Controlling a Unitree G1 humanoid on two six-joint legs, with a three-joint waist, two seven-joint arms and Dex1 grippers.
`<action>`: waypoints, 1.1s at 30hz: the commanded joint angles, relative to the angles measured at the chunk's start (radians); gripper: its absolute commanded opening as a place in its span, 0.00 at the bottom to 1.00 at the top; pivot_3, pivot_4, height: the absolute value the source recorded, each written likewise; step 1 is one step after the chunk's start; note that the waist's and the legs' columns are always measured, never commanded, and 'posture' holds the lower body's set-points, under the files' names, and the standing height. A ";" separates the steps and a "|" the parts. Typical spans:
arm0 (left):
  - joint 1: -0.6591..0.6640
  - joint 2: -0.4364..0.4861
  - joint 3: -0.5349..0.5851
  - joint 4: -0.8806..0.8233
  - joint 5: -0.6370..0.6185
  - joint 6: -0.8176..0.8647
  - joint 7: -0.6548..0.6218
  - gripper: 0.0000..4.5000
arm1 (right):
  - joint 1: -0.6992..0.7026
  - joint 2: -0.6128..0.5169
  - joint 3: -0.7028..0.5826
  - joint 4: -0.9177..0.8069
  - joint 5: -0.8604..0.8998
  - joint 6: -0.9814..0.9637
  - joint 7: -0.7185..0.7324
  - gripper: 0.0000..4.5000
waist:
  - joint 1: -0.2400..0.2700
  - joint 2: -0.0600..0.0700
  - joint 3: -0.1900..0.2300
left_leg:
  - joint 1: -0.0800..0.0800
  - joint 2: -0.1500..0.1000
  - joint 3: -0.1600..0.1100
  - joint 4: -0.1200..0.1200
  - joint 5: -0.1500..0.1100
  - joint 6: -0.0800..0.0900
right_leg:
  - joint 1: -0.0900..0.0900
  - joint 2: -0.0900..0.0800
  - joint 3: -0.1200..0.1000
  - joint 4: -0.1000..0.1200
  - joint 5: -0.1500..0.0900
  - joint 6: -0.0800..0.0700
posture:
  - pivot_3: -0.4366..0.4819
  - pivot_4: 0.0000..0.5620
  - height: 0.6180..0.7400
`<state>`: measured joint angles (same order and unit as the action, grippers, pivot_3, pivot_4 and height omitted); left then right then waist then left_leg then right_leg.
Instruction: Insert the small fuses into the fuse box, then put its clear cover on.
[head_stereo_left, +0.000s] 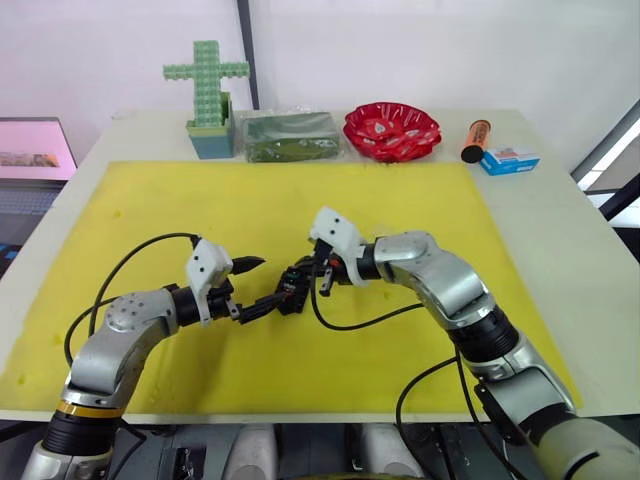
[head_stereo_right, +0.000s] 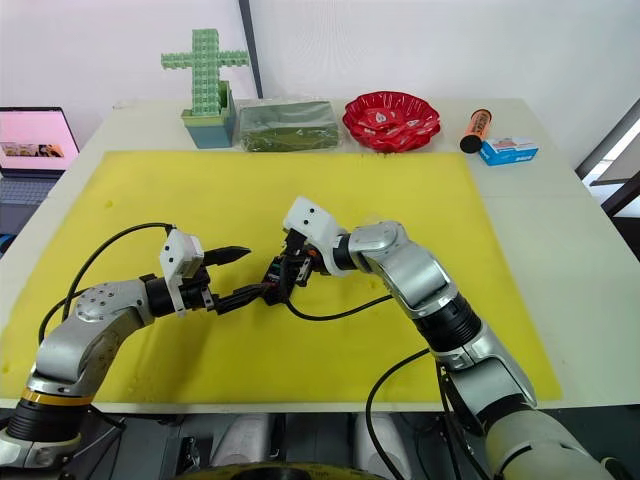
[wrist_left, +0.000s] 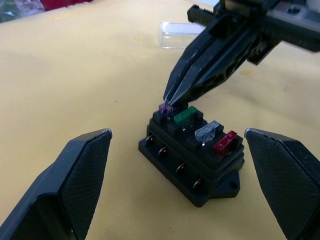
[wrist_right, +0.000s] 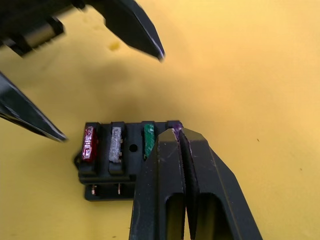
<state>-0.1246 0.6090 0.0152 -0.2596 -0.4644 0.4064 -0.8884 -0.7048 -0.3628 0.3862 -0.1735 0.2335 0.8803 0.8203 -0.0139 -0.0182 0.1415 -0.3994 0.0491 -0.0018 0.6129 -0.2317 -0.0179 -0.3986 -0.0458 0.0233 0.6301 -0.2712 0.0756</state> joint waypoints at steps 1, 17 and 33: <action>-0.001 0.014 0.018 -0.034 -0.007 -0.014 -0.013 1.00 | -0.004 0.000 -0.076 -0.086 0.042 -0.027 -0.007 0.01 | 0.000 0.000 0.000 | -0.001 0.000 0.000 0.000 0.000 0.000 | -0.001 0.000 0.000 0.000 0.000 0.000 | 0.48 0.27 1.00; 0.037 0.123 0.177 -0.117 -0.140 0.018 -0.106 1.00 | 0.328 -0.355 -0.497 -0.215 0.116 -0.182 0.022 0.62 | 0.001 -0.001 0.001 | -0.007 -0.001 0.000 0.002 0.000 0.000 | -0.006 -0.001 0.000 -0.001 0.000 0.000 | 0.48 0.27 1.00; -0.325 0.127 0.040 -0.223 -0.207 0.124 -0.098 1.00 | 0.280 -0.239 -0.427 0.030 0.028 -0.275 -0.142 0.99 | -0.005 -0.005 0.007 | -0.006 0.000 0.000 0.002 0.001 -0.001 | -0.006 0.003 0.003 0.000 0.002 0.005 | 0.48 0.27 1.00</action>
<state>-0.4503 0.7183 0.0407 -0.4694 -0.6778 0.5404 -0.9793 -0.4049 -0.6047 -0.0415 -0.1394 0.2590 0.6053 0.6894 -0.0193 -0.0236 0.1484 -0.4060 0.0493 -0.0029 0.6147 -0.2308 -0.0185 -0.4045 -0.0418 0.0252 0.6307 -0.2696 0.0802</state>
